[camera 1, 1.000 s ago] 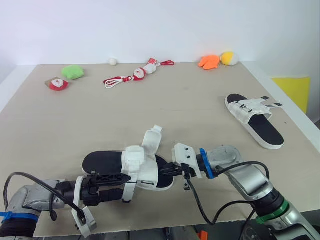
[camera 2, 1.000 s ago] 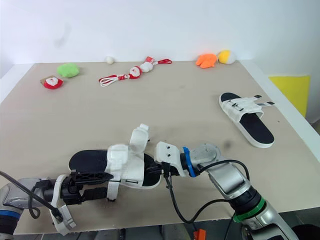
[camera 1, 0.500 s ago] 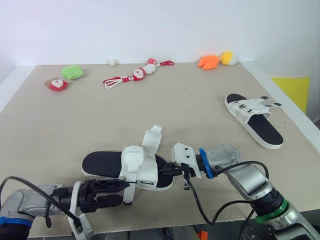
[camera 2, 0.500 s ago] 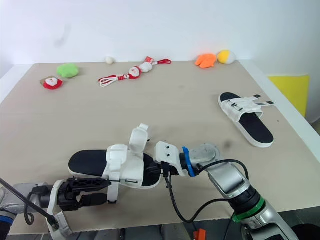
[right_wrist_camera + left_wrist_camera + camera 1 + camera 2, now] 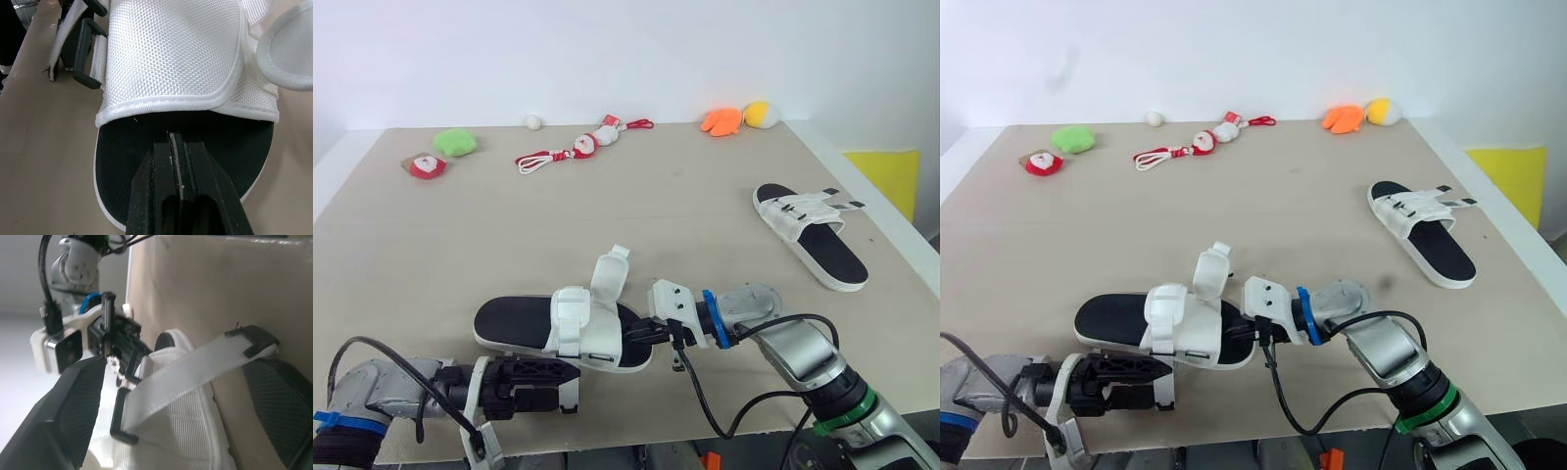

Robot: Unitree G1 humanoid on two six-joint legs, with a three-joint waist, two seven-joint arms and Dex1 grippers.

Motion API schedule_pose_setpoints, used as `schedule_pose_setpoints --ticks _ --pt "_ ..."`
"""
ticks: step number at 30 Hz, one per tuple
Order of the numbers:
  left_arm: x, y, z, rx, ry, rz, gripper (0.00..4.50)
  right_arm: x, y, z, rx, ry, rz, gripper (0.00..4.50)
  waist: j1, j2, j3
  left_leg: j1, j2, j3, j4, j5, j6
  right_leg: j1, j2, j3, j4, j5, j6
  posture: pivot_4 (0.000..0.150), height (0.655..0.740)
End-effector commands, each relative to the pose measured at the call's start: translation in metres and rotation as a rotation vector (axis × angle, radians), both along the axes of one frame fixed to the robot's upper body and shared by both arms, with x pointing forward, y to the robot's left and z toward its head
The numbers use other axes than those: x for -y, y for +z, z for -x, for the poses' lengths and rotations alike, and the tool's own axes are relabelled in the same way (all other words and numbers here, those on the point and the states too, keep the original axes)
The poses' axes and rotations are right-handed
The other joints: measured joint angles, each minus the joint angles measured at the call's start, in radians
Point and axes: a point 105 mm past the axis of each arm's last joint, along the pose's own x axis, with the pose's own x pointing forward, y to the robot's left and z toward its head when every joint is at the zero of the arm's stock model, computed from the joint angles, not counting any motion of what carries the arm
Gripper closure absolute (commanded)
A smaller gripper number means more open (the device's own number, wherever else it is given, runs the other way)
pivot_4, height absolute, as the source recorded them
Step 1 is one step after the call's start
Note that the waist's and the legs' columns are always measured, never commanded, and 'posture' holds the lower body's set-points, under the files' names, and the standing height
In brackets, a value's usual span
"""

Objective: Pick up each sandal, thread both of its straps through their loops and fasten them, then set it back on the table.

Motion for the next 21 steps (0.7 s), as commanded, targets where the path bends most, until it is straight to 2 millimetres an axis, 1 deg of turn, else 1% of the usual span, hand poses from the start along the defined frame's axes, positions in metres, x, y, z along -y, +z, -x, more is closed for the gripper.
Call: schedule_pose_setpoints --ticks 1,4,6,7,8,12,17,21 --pt "0.009 0.016 0.005 0.020 -0.041 0.048 1.57 0.009 -0.019 0.000 -0.053 -0.046 0.068 4.50 0.000 0.000 0.000 0.000 0.000 0.000 0.000 0.000 0.000 0.000 0.000 0.000 0.000 0.000 0.000 0.150 0.7400" --pt "0.016 0.014 0.009 -0.003 -0.056 0.044 2.79 0.010 -0.019 0.000 -0.054 -0.047 0.069 4.50 0.000 0.000 0.000 0.000 0.000 0.000 0.000 0.000 0.000 0.000 0.000 0.000 0.000 0.000 0.000 0.150 0.7400" --pt "0.019 0.012 0.011 -0.022 -0.067 0.031 3.81 0.010 -0.019 0.000 -0.054 -0.047 0.070 4.50 0.000 0.000 0.000 0.000 0.000 0.000 0.000 0.000 0.000 0.000 0.000 0.000 0.000 0.000 0.000 0.150 0.7400" --pt "0.019 0.010 0.012 -0.032 -0.071 0.026 4.02 0.010 -0.019 0.000 -0.054 -0.047 0.071 4.50 0.000 0.000 0.000 0.000 0.000 0.000 0.000 0.000 0.000 0.000 0.000 0.000 0.000 0.000 0.000 0.150 0.7400" --pt "0.020 0.010 0.012 -0.039 -0.073 0.023 4.48 0.010 -0.019 0.000 -0.054 -0.046 0.071 4.50 0.000 0.000 0.000 0.000 0.000 0.000 0.000 0.000 0.000 0.000 0.000 0.000 0.000 0.000 0.000 0.150 0.7400" --pt "0.021 0.009 0.014 -0.061 -0.074 0.027 4.48 0.010 -0.019 0.000 -0.053 -0.045 0.071 4.50 0.000 0.000 0.000 0.000 0.000 0.000 0.000 0.000 0.000 0.000 0.000 0.001 0.000 0.000 0.000 0.150 0.7400" --pt "0.026 0.007 0.025 -0.099 -0.096 0.034 4.48 0.011 -0.019 0.000 -0.054 -0.044 0.073 4.50 0.000 0.001 0.000 0.000 0.000 0.000 0.000 0.000 0.000 0.000 0.000 0.001 0.000 0.000 0.000 0.150 0.7400" --pt "0.027 0.011 0.020 -0.099 -0.075 0.038 4.48 0.010 -0.020 0.000 -0.053 -0.043 0.073 4.50 0.001 0.001 0.000 0.000 0.000 0.000 0.000 0.000 0.000 0.000 0.000 0.001 0.000 0.000 0.000 0.150 0.7400"
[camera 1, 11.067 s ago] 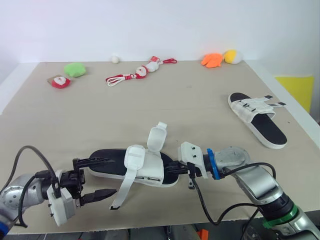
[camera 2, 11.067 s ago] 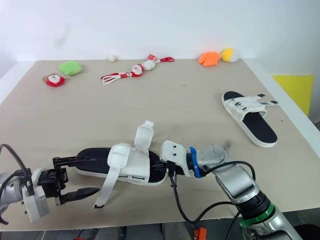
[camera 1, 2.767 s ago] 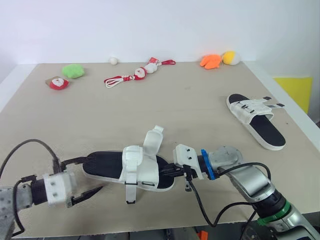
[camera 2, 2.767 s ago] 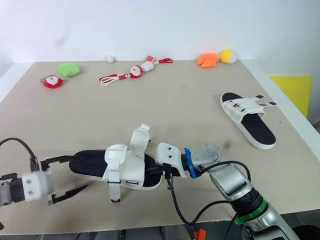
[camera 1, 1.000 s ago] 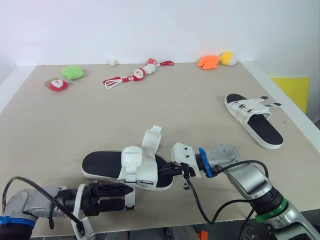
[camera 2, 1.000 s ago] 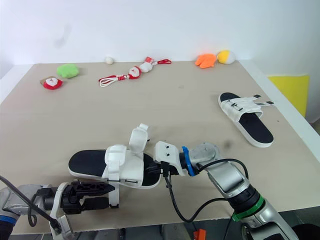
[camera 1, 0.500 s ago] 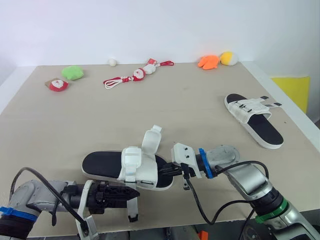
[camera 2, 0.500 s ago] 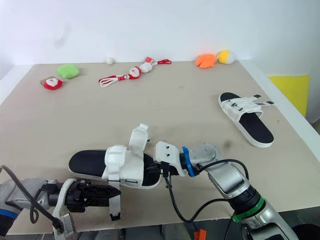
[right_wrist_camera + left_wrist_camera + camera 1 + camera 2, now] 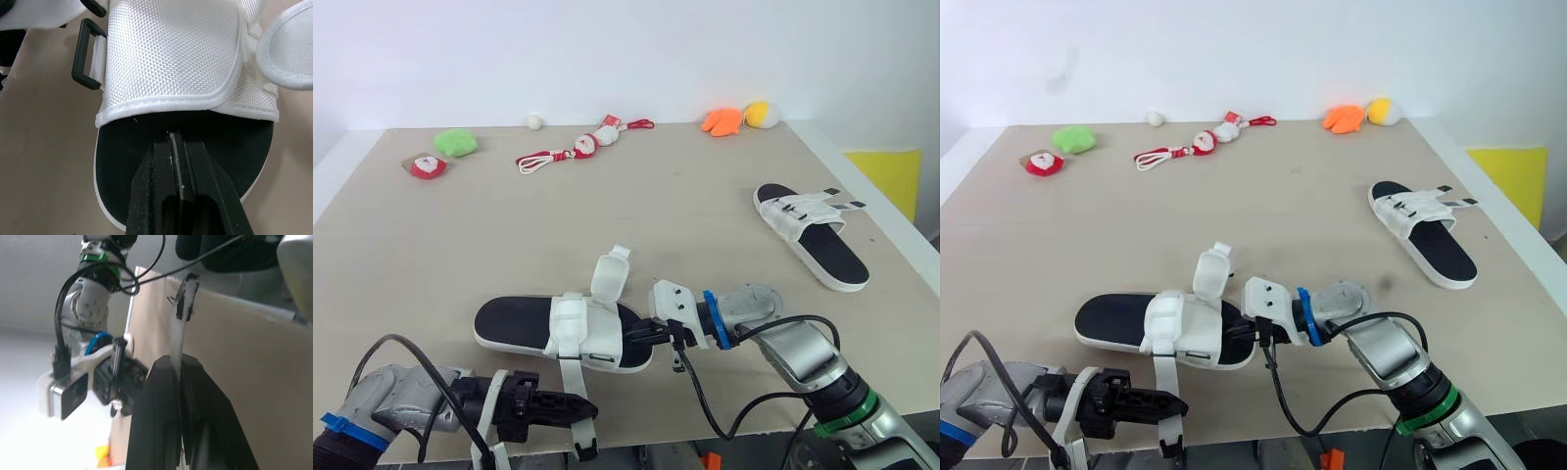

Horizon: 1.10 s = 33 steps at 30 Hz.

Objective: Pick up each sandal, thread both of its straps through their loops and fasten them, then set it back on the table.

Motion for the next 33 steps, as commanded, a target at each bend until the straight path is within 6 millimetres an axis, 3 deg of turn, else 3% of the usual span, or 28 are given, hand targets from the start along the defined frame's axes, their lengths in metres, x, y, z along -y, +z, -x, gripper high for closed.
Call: schedule_pose_setpoints --ticks 1,7,8,13,20,26,29,33 --pt "0.002 0.010 -0.001 0.002 -0.003 0.035 4.48 0.009 -0.019 0.000 -0.051 -0.036 0.072 4.50 0.000 0.000 0.000 0.000 0.000 0.000 0.000 0.000 0.000 0.000 0.000 0.000 0.000 0.000 0.000 0.150 0.7400" --pt "0.001 0.007 -0.004 -0.045 0.045 0.040 4.48 0.009 -0.019 -0.001 -0.049 -0.035 0.074 4.50 0.000 0.000 0.000 0.000 0.000 0.000 0.000 0.000 0.000 0.000 0.000 0.000 0.000 0.000 0.000 0.150 0.7400" --pt "0.001 0.007 -0.003 -0.043 0.040 0.038 3.86 0.009 -0.019 0.000 -0.049 -0.035 0.074 4.50 0.000 0.000 0.000 0.000 0.000 0.000 0.000 0.000 0.000 0.000 0.000 0.000 0.000 0.000 0.000 0.150 0.7400" --pt "0.002 -0.001 0.012 -0.042 -0.012 0.008 1.68 0.010 -0.019 0.000 -0.051 -0.034 0.077 4.50 0.000 0.000 0.000 0.000 0.000 0.000 0.000 0.000 0.000 0.000 0.000 0.000 0.000 0.000 0.000 0.150 0.7400" --pt "0.001 -0.012 0.027 -0.085 -0.032 -0.008 1.68 0.010 -0.019 0.001 -0.053 -0.035 0.077 4.50 0.000 0.000 0.000 0.000 0.000 0.001 0.000 0.000 0.000 0.000 0.000 0.001 0.000 -0.002 -0.004 0.150 0.7400" --pt "0.001 -0.016 0.027 -0.096 -0.029 -0.009 1.68 0.010 -0.019 0.000 -0.053 -0.035 0.076 4.50 0.000 0.000 0.000 0.000 0.000 0.001 0.000 0.000 0.000 0.000 0.000 0.001 0.000 -0.002 -0.004 0.150 0.7400" --pt "-0.002 -0.018 0.027 -0.106 -0.025 -0.007 2.38 0.010 -0.019 0.000 -0.052 -0.036 0.077 4.50 0.000 0.000 0.000 0.000 0.000 0.001 0.000 0.000 0.000 0.000 0.000 0.001 0.000 -0.002 -0.004 0.150 0.7400" --pt "-0.004 -0.023 0.027 -0.129 -0.011 -0.005 4.21 0.010 -0.019 0.000 -0.052 -0.037 0.076 4.50 0.001 0.002 -0.002 0.000 0.000 0.001 0.000 0.000 0.000 0.000 0.000 0.001 0.000 -0.002 -0.004 0.150 0.7400"
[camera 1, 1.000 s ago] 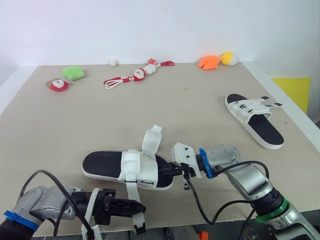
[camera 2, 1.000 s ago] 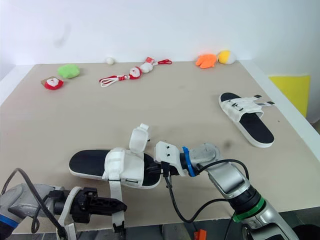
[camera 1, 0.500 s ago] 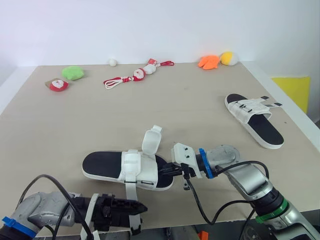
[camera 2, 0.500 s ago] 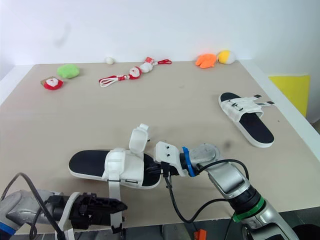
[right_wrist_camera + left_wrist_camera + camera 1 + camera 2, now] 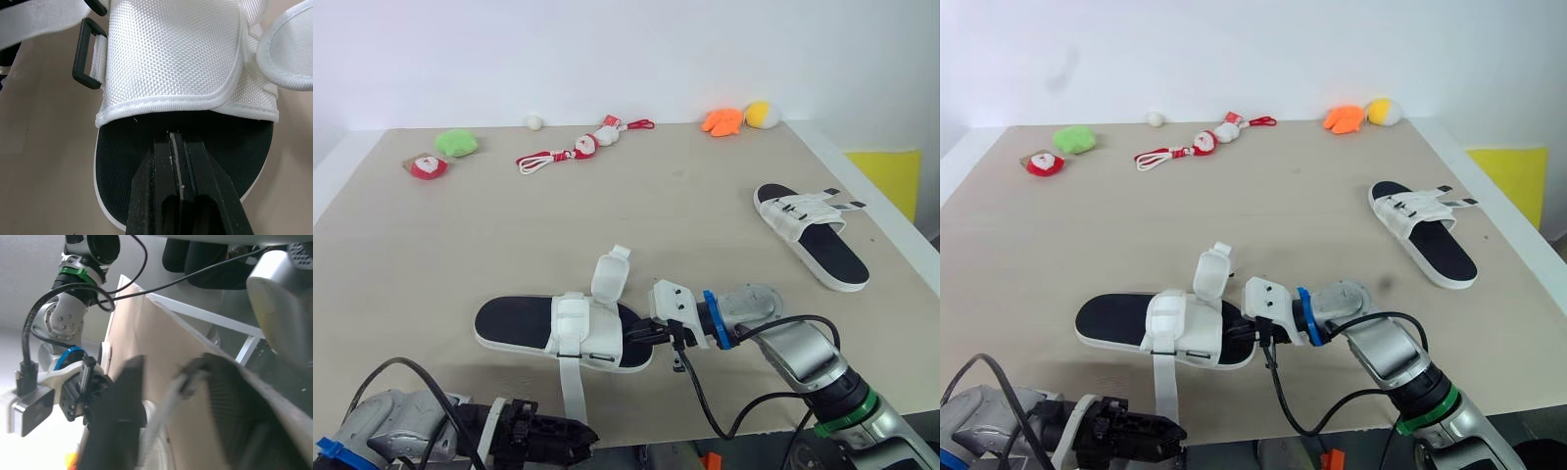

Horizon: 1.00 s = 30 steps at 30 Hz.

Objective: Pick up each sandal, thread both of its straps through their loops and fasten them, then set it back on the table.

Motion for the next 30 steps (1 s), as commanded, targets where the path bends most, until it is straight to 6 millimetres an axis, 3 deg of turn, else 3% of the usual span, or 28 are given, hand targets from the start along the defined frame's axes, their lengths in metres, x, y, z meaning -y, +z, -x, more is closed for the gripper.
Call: schedule_pose_setpoints --ticks 1,7,12,20,30 --pt "-0.001 -0.003 0.001 -0.026 0.012 0.017 4.42 0.010 -0.019 0.000 -0.051 -0.039 0.074 4.50 0.000 0.003 -0.003 0.000 0.000 0.000 0.000 0.000 0.000 0.000 0.000 0.000 0.000 0.000 0.000 0.150 0.7400" --pt "-0.002 0.015 0.000 -0.110 0.032 0.101 4.42 0.010 -0.020 0.000 -0.053 -0.038 0.076 4.50 0.000 0.006 -0.005 0.001 -0.001 0.001 0.000 0.000 0.000 0.000 0.000 0.002 0.000 0.000 0.000 0.150 0.7400" --pt "0.001 0.050 -0.022 -0.406 0.199 0.245 4.42 0.011 -0.020 -0.001 -0.053 -0.038 0.078 4.50 -0.001 0.006 -0.005 0.001 0.000 0.003 0.000 0.000 0.000 0.000 0.000 0.003 0.000 0.000 0.000 0.150 0.7400" --pt "0.002 0.065 -0.021 -0.825 0.261 0.216 4.42 0.010 -0.022 -0.002 -0.054 -0.032 0.078 4.50 -0.002 0.007 -0.004 0.003 0.000 0.005 -0.001 0.000 0.000 -0.001 0.000 0.004 0.000 -0.001 -0.001 0.150 0.7400" --pt "0.010 0.118 -0.057 -1.173 0.287 0.371 4.42 0.012 -0.030 -0.006 0.016 -0.020 0.143 4.50 -0.003 0.005 -0.003 0.005 0.000 0.007 -0.001 0.000 0.000 0.000 0.000 0.006 0.001 -0.002 -0.001 0.150 0.7400"
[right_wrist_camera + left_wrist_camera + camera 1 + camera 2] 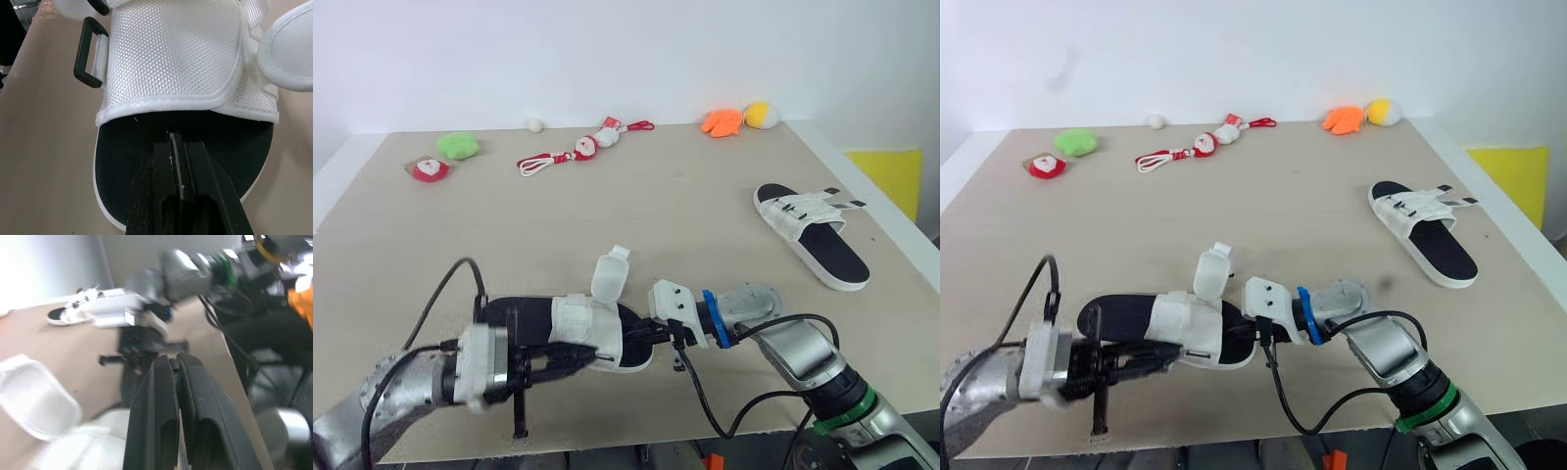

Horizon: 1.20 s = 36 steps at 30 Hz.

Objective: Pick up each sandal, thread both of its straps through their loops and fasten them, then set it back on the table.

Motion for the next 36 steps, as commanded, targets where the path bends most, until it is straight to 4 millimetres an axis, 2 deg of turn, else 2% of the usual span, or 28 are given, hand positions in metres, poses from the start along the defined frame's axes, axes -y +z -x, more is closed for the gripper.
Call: schedule_pose_setpoints --ticks 1,6,15,20,23,27,30,36 --pt "0.003 0.027 -0.011 -0.094 0.001 0.077 4.42 0.013 -0.030 -0.006 0.008 -0.045 0.144 4.50 0.000 -0.002 0.001 0.000 0.000 0.000 0.000 0.000 0.000 0.000 0.000 0.000 0.000 0.000 0.000 0.150 0.7400" --pt "-0.001 0.040 -0.026 -0.243 0.029 0.156 4.42 0.017 -0.036 -0.014 0.024 -0.089 0.193 4.50 -0.005 -0.003 0.000 0.003 0.000 0.003 -0.001 0.000 0.000 0.000 0.000 0.003 0.000 0.000 0.000 0.150 0.7400" --pt "-0.016 0.059 -0.071 -0.294 0.103 0.217 4.42 0.018 -0.041 -0.015 0.032 -0.105 0.230 4.50 -0.005 -0.007 0.001 0.008 0.000 0.003 0.006 0.002 0.001 0.000 0.001 0.004 -0.001 0.000 0.000 0.150 0.7400" --pt "-0.020 0.053 -0.086 -0.391 0.130 0.224 4.42 0.016 -0.040 -0.014 0.043 -0.105 0.227 4.50 -0.007 -0.010 0.002 0.008 -0.001 0.003 0.010 0.002 0.001 0.000 0.001 0.006 -0.004 0.000 0.000 0.150 0.7400" --pt "-0.022 0.041 -0.093 -0.526 0.139 0.261 4.42 0.016 -0.041 -0.012 0.044 -0.106 0.222 4.50 -0.007 -0.012 0.001 0.008 -0.002 0.004 0.010 0.002 0.001 0.000 0.001 0.008 -0.005 0.000 0.000 0.150 0.7400" --pt "-0.025 0.026 -0.100 -0.623 0.188 0.256 4.42 0.015 -0.040 -0.011 0.046 -0.107 0.217 4.50 -0.008 -0.012 0.001 0.008 -0.002 0.003 0.010 0.002 0.001 0.000 0.001 0.008 -0.005 0.000 0.000 0.150 0.7400" --pt "-0.033 0.015 -0.114 -0.697 0.264 0.297 4.42 0.015 -0.040 -0.011 0.046 -0.112 0.211 4.50 -0.009 -0.013 0.001 0.008 -0.002 0.003 0.009 0.002 0.000 0.000 0.001 0.008 -0.005 0.000 0.000 0.150 0.7400" --pt "-0.037 0.009 -0.125 -0.798 0.278 0.361 4.42 0.015 -0.040 -0.009 0.045 -0.112 0.209 4.50 -0.011 -0.016 0.001 0.008 -0.003 0.003 0.009 0.001 0.000 0.000 0.001 0.008 -0.005 0.000 0.000 0.150 0.7400"
